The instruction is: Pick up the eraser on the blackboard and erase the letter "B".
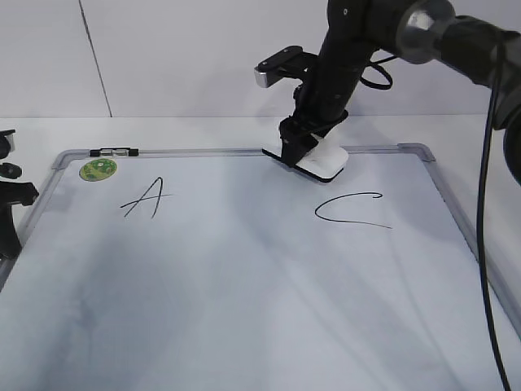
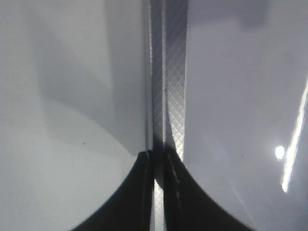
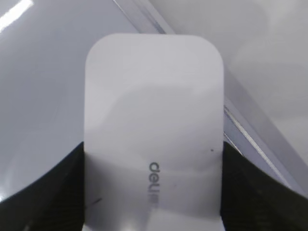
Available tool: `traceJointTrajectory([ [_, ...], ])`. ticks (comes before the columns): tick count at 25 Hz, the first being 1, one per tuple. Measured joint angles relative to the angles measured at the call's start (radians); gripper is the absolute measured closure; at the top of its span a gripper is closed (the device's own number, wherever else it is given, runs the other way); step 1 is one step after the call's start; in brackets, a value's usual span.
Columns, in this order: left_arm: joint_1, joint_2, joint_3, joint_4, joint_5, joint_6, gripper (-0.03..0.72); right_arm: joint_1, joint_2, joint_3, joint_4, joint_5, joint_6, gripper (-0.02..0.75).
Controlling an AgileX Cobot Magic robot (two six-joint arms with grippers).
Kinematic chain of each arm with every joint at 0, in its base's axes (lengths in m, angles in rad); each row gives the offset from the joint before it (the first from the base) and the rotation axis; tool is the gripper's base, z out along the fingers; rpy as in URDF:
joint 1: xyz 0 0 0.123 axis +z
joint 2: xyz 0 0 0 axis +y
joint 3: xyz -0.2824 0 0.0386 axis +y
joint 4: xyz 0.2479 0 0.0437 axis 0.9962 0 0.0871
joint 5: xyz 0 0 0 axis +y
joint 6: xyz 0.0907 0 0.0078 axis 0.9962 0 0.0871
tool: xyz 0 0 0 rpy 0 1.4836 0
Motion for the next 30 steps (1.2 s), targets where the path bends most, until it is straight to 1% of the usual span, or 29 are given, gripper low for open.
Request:
traceJointTrajectory([
  [9,0.000,0.000,0.000,0.000,0.000,0.000,0.672,0.000,-0.015,0.000,0.005,0.002,0.133,0.214],
  [14,0.000,0.000,0.000,0.000,0.000,0.000,0.672,0.000,-0.061,0.000,-0.051,0.002,0.257,0.214],
  [17,0.000,0.000,0.000,0.000,0.000,0.000,0.672,0.000,-0.095,0.007,-0.060,0.002,0.302,0.214],
  [21,0.000,0.000,0.000,-0.002,0.002,0.000,0.672,0.000,-0.167,0.075,-0.064,0.002,0.330,0.214],
  [25,0.000,0.000,0.000,-0.002,0.002,0.000,0.672,0.000,-0.257,0.194,-0.064,0.004,0.365,0.214],
  [30,0.000,0.000,0.000,-0.003,0.004,0.000,0.672,0.000,-0.385,0.354,-0.064,0.004,0.462,0.215],
])
